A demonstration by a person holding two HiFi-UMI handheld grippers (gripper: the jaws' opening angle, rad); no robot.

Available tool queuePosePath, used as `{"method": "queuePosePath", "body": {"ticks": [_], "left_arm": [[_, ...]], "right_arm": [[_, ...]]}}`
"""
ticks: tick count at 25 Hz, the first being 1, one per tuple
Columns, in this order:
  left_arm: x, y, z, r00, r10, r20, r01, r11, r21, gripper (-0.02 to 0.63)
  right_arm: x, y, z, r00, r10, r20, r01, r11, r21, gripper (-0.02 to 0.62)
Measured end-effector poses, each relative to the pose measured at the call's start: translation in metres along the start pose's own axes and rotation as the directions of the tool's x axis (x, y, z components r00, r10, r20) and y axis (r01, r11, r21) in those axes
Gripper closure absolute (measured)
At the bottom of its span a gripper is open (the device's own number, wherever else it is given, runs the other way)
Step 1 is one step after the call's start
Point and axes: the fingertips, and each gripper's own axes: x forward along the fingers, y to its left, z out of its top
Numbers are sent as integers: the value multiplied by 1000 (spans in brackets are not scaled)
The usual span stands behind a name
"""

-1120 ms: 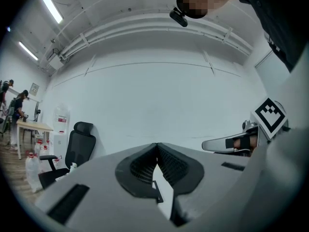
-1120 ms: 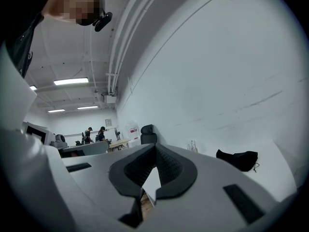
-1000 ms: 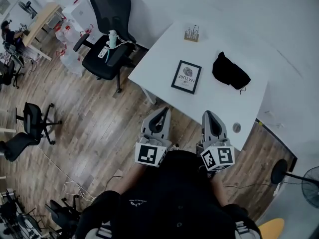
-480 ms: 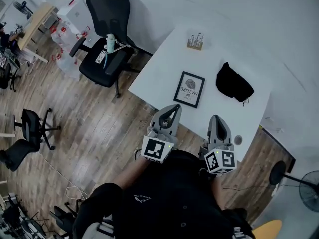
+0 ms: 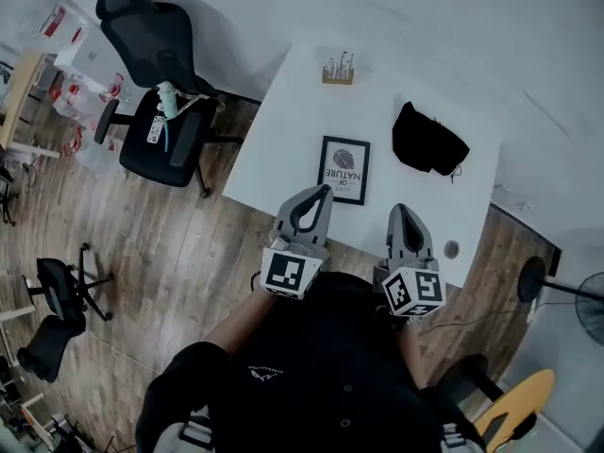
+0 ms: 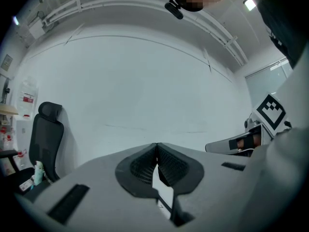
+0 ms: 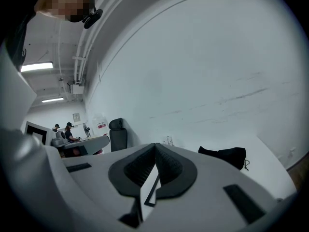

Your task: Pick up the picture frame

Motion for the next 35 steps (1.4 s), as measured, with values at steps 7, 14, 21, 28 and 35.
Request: {"method": "queuePosePath", "body": {"ticks": [7, 14, 21, 28, 35], "left_arm": [[35, 32, -6, 996, -84, -19, 83, 996, -24, 598], [53, 61, -27, 991, -114, -66, 110, 992, -62, 598], [58, 71, -63, 981, -113, -156, 101, 991, -88, 598], [62, 68, -90, 974, -91, -208, 77, 994, -77, 598], [67, 69, -117, 962, -62, -267, 43, 996, -77, 598]], "right_arm": [[36, 0, 6, 997, -81, -12, 81, 997, -14, 597], [60, 1, -7, 990, -133, -45, 133, 991, -2, 597], [68, -7, -29, 979, -165, -122, 166, 986, -2, 597], [76, -36, -50, 970, -172, -170, 178, 984, 22, 597], [98, -53, -81, 960, -128, -250, 134, 991, 4, 595]]}}
